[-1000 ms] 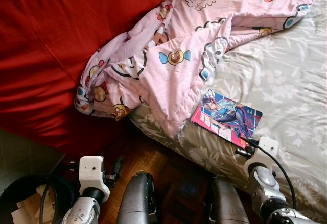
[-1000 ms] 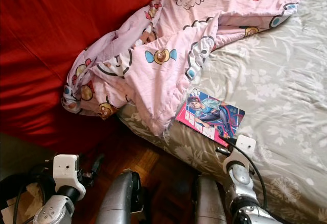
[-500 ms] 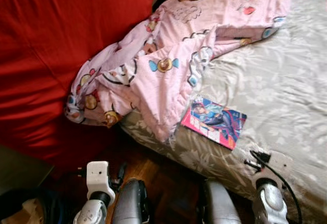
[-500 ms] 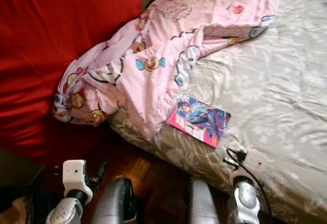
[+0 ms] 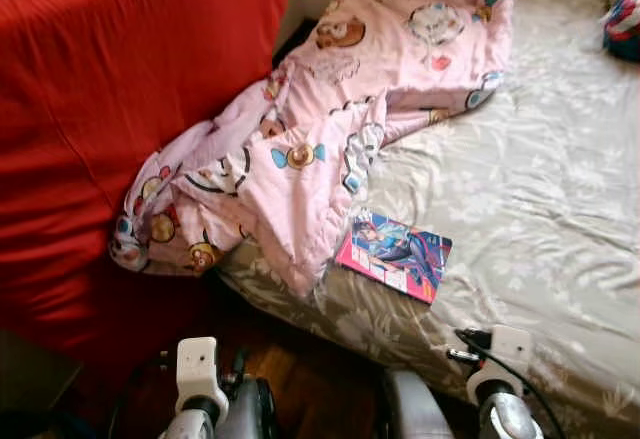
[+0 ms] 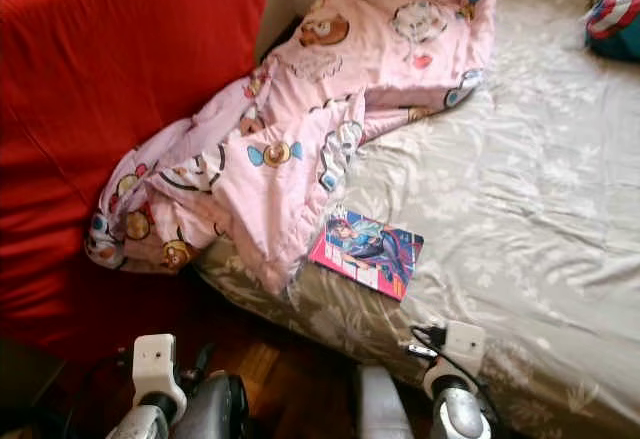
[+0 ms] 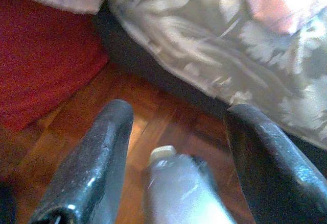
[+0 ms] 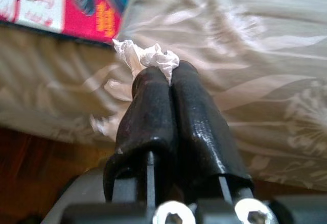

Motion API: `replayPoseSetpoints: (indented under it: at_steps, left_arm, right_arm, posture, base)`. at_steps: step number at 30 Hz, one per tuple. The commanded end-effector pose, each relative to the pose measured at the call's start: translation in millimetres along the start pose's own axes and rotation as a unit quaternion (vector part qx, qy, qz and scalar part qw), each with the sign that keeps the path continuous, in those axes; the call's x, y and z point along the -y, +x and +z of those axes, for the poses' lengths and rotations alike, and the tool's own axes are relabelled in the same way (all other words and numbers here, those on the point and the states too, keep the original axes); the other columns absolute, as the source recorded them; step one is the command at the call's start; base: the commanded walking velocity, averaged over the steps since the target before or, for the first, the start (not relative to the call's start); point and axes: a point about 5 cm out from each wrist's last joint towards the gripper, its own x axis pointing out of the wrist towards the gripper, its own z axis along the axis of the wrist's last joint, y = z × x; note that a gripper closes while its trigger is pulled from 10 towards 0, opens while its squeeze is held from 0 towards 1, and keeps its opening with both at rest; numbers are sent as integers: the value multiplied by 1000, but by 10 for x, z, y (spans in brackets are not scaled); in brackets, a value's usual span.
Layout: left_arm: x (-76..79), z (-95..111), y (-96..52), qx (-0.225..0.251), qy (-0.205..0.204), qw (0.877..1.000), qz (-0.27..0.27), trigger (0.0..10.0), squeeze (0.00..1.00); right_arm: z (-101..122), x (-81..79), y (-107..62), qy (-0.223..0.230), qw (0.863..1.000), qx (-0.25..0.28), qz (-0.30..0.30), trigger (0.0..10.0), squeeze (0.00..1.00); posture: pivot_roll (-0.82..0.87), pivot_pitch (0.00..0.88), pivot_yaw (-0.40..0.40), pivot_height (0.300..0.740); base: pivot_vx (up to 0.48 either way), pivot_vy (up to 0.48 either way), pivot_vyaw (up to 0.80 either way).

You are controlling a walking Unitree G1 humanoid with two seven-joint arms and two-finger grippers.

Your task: Clean up the room

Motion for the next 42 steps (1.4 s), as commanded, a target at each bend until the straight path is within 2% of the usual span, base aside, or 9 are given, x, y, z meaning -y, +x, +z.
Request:
replayPoseSetpoints:
  at_steps: [1,7,12,19,22,25,29,38,42]
  left_arm:
    - [-66,-69,-26,-13,6,1000,13,10000,0]
    - [-54,-269,-6,-74,10,997,19,10000,0]
    - [-92,-355,-12,-100,14,994,29,10000,0]
    - [-147,-603,-115,-171,28,984,36,10000,0]
    - [-22,-692,-149,-194,44,980,1,10000,0]
    - [-7,-697,-147,-196,48,979,-5,10000,0]
    - [-139,-641,-106,-188,-4,981,48,10000,0]
    - [-211,-794,-226,-225,-18,972,68,10000,0]
    - [-246,-843,-270,-237,-24,968,75,10000,0]
  right_arm:
    - [-90,-12,-25,-5,1000,-25,3,10000,0]
    - [-324,-29,-111,-59,993,-97,30,10000,0]
    - [-371,-3,-145,-63,992,-105,30,10000,0]
    - [-545,97,-236,-64,985,-158,5,10000,0]
    - [-635,107,-292,-67,981,-181,11,10000,0]
    - [-641,109,-295,-69,980,-184,13,10000,0]
    - [-721,253,-369,-53,976,-209,-13,10000,0]
    - [-773,256,-409,-77,972,-221,0,10000,0]
    - [-726,206,-366,-113,971,-212,15,10000,0]
  posture:
    - [-154,85,28,691]
    - [-149,33,26,701]
    - [-155,16,24,701]
    - [-170,0,19,720]
    - [-145,0,6,740]
    - [-145,0,6,740]
    - [-144,16,-6,740]
    - [-138,26,-19,740]
    - [-138,34,-23,740]
  base:
    - [0,0,0]
    - [0,0,0]
    - [0,0,0]
    - [0,0,0]
    - [0,0,0]
    - [0,0,0]
    - [0,0,0]
    - [0,0,0]
    - [0,0,0]
